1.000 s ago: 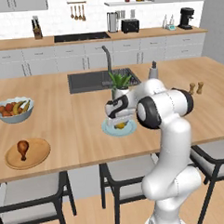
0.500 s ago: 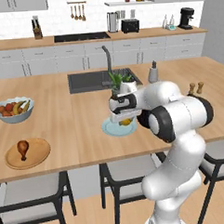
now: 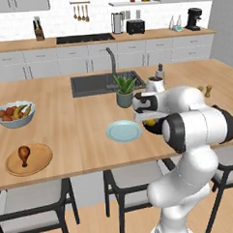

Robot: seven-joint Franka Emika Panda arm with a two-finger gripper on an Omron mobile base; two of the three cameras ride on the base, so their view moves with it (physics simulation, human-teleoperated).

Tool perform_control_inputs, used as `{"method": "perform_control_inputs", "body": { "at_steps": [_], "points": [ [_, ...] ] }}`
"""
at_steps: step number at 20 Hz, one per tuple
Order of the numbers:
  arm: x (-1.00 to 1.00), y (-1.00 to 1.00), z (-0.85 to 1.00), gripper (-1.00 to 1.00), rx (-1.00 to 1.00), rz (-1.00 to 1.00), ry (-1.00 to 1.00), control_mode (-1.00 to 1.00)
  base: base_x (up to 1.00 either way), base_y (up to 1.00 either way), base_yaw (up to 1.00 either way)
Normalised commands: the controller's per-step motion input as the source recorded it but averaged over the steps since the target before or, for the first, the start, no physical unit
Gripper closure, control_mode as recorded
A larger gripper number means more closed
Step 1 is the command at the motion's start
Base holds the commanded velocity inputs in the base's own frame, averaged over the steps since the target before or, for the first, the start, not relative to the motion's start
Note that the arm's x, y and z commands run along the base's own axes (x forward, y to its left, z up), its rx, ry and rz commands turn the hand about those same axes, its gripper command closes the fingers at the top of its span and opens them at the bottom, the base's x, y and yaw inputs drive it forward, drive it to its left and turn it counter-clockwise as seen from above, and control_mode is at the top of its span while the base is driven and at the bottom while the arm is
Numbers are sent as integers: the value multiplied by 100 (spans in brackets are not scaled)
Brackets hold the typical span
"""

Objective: Pick the chicken drumstick and lemon from their plates and place them in the bowl. Then put the bowl in the fridge.

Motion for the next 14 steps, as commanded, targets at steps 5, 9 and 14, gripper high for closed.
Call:
{"method": "perform_control_inputs", "body": {
  "at_steps": [5, 9, 14],
  "points": [
    [52, -70, 2, 100, 0, -9, 7, -100, 0, 0, 0],
    [50, -59, -3, 100, 0, 0, 6, -100, 0, 0, 0],
    [42, -33, -37, 100, 1, 0, 2, -100, 0, 0, 0]
  ]
}}
